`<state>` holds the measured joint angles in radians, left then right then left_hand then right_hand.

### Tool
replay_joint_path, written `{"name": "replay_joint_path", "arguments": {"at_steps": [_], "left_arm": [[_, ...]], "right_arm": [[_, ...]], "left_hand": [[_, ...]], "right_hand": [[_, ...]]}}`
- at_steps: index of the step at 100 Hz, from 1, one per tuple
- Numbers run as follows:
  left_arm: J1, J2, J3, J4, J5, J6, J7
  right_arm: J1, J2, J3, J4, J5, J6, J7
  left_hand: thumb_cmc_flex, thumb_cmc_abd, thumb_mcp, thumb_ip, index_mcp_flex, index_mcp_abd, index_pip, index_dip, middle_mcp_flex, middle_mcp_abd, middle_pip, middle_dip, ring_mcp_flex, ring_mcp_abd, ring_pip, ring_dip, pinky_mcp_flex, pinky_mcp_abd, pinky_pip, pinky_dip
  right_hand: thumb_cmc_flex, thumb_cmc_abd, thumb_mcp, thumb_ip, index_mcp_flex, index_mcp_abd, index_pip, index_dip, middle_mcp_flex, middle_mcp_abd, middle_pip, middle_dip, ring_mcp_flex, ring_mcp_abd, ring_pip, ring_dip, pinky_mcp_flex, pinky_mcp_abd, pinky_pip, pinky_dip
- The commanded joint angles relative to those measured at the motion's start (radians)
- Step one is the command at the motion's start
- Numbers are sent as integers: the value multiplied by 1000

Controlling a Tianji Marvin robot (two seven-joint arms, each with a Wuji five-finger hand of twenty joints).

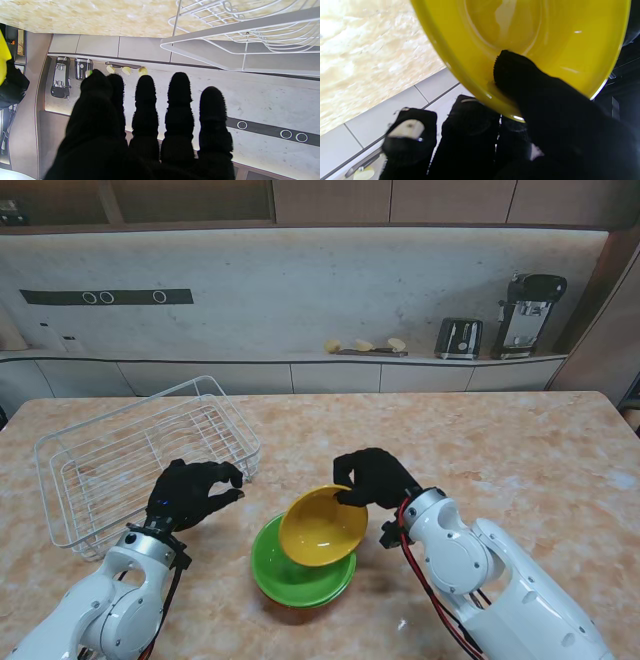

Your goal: Stack bowls and put them on the dishrack

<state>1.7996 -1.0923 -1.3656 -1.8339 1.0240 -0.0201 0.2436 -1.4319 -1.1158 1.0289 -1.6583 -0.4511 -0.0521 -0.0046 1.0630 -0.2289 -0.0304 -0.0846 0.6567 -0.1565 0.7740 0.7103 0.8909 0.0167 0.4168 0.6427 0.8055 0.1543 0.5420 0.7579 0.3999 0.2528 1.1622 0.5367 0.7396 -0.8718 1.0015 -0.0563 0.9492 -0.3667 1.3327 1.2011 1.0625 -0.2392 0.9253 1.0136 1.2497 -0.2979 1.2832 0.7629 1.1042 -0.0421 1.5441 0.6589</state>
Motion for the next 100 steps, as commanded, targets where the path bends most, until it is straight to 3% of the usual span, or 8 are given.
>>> {"name": "replay_joint_path", "arguments": {"at_steps": [1,53,83,89,100], "left_arm": [[8,-3,-1,-8,2,-1,-11],[10,-3,-5,-8,3,-3,-6],[13,-3,-6,-7,4,-6,0],[14,-3,-7,-8,5,-6,0],[14,-3,-7,-8,5,-6,0]], "right_arm": [[10,-12,-17,14,10,-8,25],[103,-24,-122,112,95,-1,66],[119,-19,-143,137,93,-14,90],[122,-18,-147,141,94,-19,96],[128,-15,-153,147,96,-26,107]], "left_hand": [[4,42,-13,-9,15,-18,-7,-6,17,2,-9,-10,-4,14,-1,-8,-9,19,-2,9],[4,42,-14,-10,17,-14,-7,-6,17,0,-9,-10,-4,14,0,-8,-9,20,-2,9],[4,42,-13,-9,16,-16,-7,-6,18,1,-9,-10,-4,15,0,-8,-9,19,-2,8],[4,41,-14,-10,15,-16,-8,-6,18,1,-9,-10,-3,14,0,-8,-9,19,-2,8],[4,42,-13,-9,15,-16,-8,-6,17,0,-9,-10,-5,15,-1,-8,-9,19,-2,8]], "right_hand": [[121,90,184,12,97,-129,-168,-130,36,-28,-36,-52,22,-24,-58,-9,23,-33,40,-1],[134,109,111,-28,79,-93,-240,-237,16,-5,-62,-122,6,12,-109,-29,17,-32,5,-40],[131,150,-2,-45,52,-66,-305,-328,-16,5,-104,-185,-52,53,-165,-61,-12,-13,-79,-124],[123,153,-24,-42,40,-69,-304,-405,-29,5,-112,-195,-76,63,-185,-71,-38,0,-105,-157],[102,151,-39,-43,15,-77,-321,-458,-53,1,-138,-213,-123,88,-237,-119,-94,20,-161,-197]]}}
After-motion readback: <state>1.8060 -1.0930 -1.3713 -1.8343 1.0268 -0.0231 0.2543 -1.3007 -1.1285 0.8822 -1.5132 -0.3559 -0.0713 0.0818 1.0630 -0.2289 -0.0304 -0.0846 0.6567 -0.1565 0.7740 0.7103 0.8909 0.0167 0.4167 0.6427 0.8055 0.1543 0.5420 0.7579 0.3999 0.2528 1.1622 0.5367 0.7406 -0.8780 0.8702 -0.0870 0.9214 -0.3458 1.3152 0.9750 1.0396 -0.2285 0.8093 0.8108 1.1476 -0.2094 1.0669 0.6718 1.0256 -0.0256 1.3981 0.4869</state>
